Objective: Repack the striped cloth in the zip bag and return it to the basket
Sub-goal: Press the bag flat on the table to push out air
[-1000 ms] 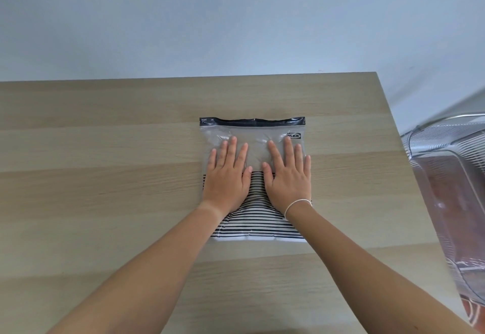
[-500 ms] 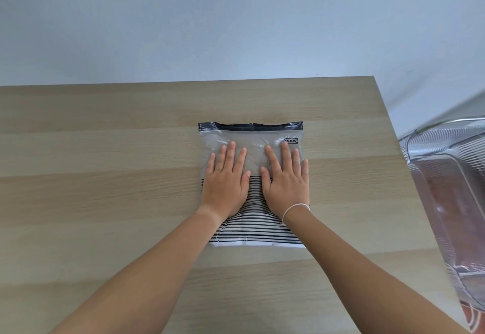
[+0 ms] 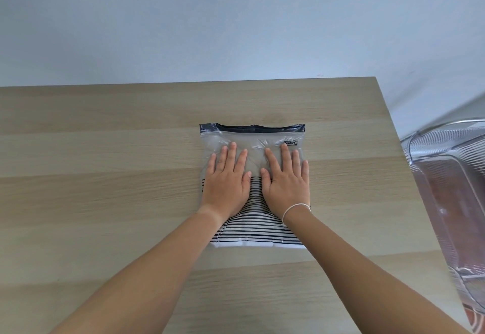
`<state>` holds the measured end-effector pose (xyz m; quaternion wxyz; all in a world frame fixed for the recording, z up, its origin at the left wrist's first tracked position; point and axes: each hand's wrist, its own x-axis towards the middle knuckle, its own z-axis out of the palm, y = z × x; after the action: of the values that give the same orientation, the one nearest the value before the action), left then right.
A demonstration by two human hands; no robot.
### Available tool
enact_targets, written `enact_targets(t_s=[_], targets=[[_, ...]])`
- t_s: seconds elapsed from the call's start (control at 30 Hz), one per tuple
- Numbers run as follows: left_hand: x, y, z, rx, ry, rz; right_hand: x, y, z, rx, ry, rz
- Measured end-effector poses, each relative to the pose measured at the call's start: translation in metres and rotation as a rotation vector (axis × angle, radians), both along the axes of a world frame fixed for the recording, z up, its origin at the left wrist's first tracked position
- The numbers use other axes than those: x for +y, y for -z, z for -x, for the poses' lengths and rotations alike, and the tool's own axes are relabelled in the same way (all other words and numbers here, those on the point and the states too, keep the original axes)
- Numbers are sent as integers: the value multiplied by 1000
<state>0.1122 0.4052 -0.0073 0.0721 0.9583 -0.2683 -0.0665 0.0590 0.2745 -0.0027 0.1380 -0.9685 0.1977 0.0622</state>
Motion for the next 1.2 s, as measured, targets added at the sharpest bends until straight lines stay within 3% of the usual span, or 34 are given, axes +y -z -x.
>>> enact_targets(t_s=[1.2], targets=[[-5,-1,-1,-9,-7,-2,3,11,-4,-89,39,18]])
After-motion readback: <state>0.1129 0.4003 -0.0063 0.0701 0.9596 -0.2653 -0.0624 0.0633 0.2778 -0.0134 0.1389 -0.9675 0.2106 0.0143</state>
